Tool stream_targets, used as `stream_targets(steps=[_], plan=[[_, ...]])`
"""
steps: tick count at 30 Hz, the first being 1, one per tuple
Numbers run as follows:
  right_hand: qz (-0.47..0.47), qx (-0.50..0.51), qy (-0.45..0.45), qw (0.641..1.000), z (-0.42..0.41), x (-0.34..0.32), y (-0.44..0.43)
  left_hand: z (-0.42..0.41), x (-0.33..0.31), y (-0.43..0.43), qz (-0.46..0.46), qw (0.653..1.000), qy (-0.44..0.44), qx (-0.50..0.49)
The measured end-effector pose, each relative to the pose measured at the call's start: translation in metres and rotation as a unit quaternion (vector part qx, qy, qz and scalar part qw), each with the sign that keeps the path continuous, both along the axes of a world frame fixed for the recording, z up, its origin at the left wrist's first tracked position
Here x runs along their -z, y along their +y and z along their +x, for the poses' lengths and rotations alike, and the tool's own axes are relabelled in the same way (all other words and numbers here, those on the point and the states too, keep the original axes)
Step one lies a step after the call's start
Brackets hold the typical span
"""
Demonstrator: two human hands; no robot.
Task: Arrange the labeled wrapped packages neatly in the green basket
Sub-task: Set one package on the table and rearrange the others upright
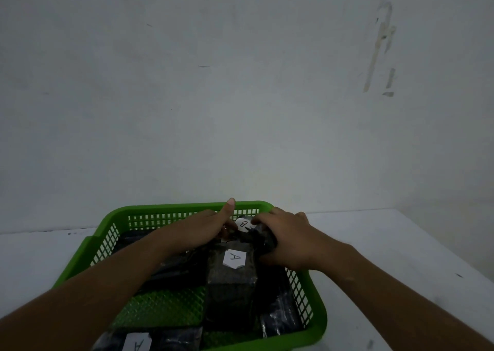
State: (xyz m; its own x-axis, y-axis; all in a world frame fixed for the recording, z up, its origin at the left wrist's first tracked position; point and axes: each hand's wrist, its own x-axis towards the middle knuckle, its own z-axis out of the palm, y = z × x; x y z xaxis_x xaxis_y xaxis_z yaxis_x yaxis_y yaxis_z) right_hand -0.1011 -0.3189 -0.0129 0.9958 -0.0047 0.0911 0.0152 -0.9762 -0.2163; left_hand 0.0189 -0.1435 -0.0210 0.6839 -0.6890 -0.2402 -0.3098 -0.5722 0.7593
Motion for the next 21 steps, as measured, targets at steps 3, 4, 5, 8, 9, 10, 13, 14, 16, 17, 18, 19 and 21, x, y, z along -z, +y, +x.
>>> stream_targets(steps=[3,4,5,8,9,10,13,14,16,17,18,19,21], plan=[[0.089,-0.025,-0.024,0.995,-0.003,-0.002,0.004,0.003,-0.001,-0.009,-0.052,0.994,0.076,-0.066],[0.104,-0.029,-0.033,0.994,-0.003,-0.002,0.005,0.005,-0.001,-0.013,-0.058,0.989,0.103,-0.087],[0.110,-0.031,-0.043,0.992,-0.004,-0.001,0.005,0.006,0.000,-0.017,-0.063,0.984,0.134,-0.103],[0.120,-0.031,-0.063,0.990,-0.005,0.002,0.005,0.004,-0.001,-0.025,-0.100,0.960,0.221,-0.137],[0.124,-0.028,-0.066,0.990,-0.005,0.003,0.004,0.004,0.000,-0.027,-0.117,0.954,0.229,-0.152],[0.126,-0.024,-0.068,0.989,-0.005,0.003,0.004,0.004,0.000,-0.028,-0.135,0.950,0.229,-0.167],[0.132,-0.009,-0.072,0.989,-0.007,0.003,0.002,0.006,0.003,-0.030,-0.174,0.940,0.207,-0.207],[0.137,-0.002,-0.071,0.988,-0.007,0.003,0.001,0.007,0.004,-0.030,-0.181,0.938,0.203,-0.215],[0.152,0.014,-0.068,0.986,-0.008,0.002,0.000,0.008,0.004,-0.027,-0.182,0.939,0.188,-0.221],[0.158,0.022,-0.068,0.985,-0.008,0.001,-0.001,0.009,0.005,-0.025,-0.180,0.943,0.172,-0.222],[0.160,0.028,-0.069,0.984,-0.008,0.000,-0.002,0.010,0.005,-0.022,-0.178,0.945,0.155,-0.224],[0.163,0.033,-0.072,0.983,-0.008,-0.001,-0.003,0.010,0.005,-0.019,-0.178,0.947,0.138,-0.228],[0.174,0.041,-0.077,0.981,-0.009,-0.005,-0.004,0.013,0.005,-0.012,-0.174,0.951,0.105,-0.234]])
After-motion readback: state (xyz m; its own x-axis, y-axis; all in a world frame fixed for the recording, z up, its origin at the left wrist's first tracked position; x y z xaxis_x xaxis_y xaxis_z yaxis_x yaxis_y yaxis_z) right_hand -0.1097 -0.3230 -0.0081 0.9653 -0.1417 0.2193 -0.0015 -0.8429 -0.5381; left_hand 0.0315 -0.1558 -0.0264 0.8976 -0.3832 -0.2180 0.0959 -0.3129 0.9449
